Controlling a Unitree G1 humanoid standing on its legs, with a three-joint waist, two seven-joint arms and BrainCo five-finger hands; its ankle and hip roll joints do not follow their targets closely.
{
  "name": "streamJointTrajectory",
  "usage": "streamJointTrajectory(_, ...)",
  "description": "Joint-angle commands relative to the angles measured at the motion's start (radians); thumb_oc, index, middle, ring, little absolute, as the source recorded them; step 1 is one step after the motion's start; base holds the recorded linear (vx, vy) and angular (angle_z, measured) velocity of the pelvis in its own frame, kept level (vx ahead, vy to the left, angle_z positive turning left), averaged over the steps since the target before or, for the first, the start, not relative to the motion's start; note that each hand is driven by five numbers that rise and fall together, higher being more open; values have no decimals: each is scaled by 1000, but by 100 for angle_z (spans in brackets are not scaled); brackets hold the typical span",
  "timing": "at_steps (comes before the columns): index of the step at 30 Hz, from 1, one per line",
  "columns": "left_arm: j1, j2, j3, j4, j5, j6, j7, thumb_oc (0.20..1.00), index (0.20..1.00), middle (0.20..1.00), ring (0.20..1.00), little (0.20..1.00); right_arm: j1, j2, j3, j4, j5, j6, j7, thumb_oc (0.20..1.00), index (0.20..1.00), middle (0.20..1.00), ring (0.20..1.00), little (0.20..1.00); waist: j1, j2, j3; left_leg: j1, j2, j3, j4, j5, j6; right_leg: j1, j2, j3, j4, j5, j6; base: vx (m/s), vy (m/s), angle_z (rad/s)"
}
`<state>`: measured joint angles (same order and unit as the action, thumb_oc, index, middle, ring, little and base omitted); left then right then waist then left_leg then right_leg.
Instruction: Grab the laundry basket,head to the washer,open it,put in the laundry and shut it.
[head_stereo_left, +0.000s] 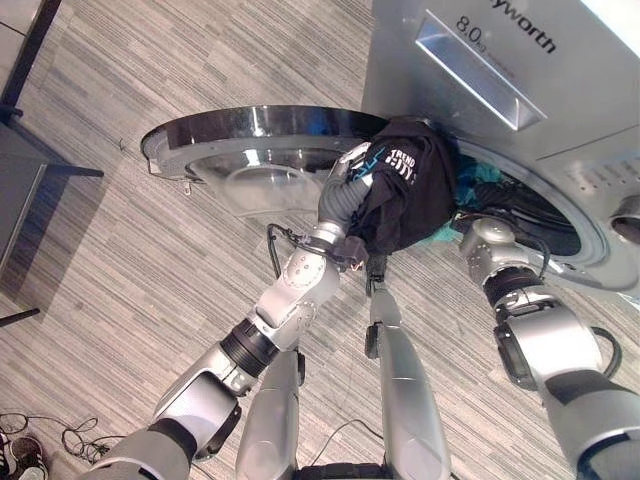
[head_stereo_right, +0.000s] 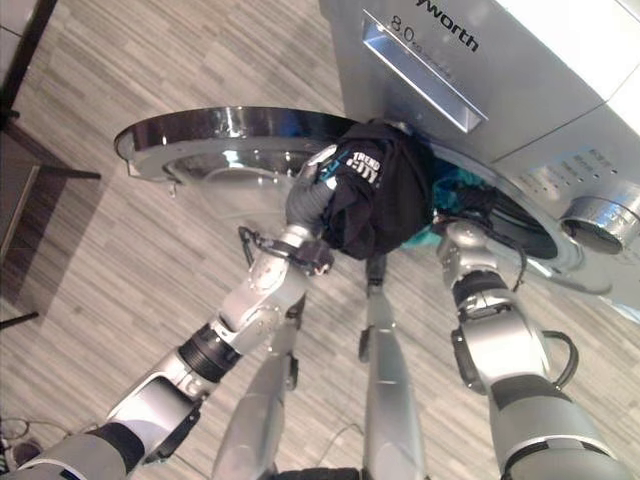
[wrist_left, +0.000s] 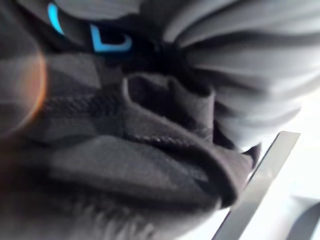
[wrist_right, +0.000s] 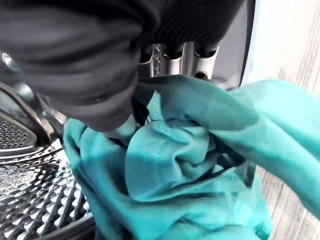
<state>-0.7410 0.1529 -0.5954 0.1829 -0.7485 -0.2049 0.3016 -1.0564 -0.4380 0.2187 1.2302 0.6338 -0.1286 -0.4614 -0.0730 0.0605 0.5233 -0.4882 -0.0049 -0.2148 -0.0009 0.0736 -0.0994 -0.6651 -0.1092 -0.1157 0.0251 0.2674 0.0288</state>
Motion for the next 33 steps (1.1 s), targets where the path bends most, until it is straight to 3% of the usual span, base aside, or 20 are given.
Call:
streamJointTrajectory(1,-4,3,7,-105,-15,-72,-33,200,200,200,200,200,-31,-16,29,-3,3,-19,6,200,200,200,200,200,9,-6,-3,19,48,86,100,-142,26,-12,-99,18,87,-163,89,0,0,0)
streamJointTrajectory(14,-4,10,6,-98,-17,-73,-36,200,200,200,200,200,-25,-14,28,28,9,-13,18,200,200,200,200,200,8,-9,-3,16,49,90,110,-148,25,3,-102,13,75,-157,91,0,0,0)
streamJointTrajectory(15,-3,11,5,-99,-19,-72,-38,200,200,200,200,200,-27,-16,25,36,12,-11,19,520,520,520,520,520,8,-8,-3,16,49,90,110,-148,25,4,-103,12,74,-157,91,0,0,0)
streamJointTrajectory(16,-1,13,7,-100,-18,-72,-38,200,200,200,200,200,-29,-15,21,40,17,-12,20,909,909,909,909,909,9,-7,-3,17,49,90,110,-148,25,5,-104,12,74,-157,91,0,0,0)
streamJointTrajectory(17,-1,13,7,-100,-18,-72,-37,200,200,200,200,200,-29,-15,21,40,18,-12,21,1000,1000,1000,1000,1000,9,-7,-3,17,49,90,110,-148,25,5,-104,12,74,-157,91,0,0,0)
streamJointTrajectory(25,9,12,13,-94,-22,-68,-37,200,200,200,200,200,-10,1,-4,57,61,-17,32,1000,1000,1000,1000,1000,14,-5,-3,24,51,96,117,-152,22,14,-106,9,77,-160,92,0,0,0)
streamJointTrajectory(29,49,13,46,-85,-40,-70,-30,200,200,200,200,200,175,70,-60,-188,-5,-69,-17,1000,1000,1000,1000,1000,-4,1,-3,54,51,112,114,-165,25,28,-106,15,85,-163,92,-15,17,-6)
streamJointTrajectory(33,86,10,59,-93,-50,-72,-28,200,200,200,200,200,366,125,-64,-339,-121,-61,-33,1000,1000,1000,1000,1000,-25,6,-3,74,58,125,128,-185,27,37,-103,28,98,-171,92,-5,19,-14)
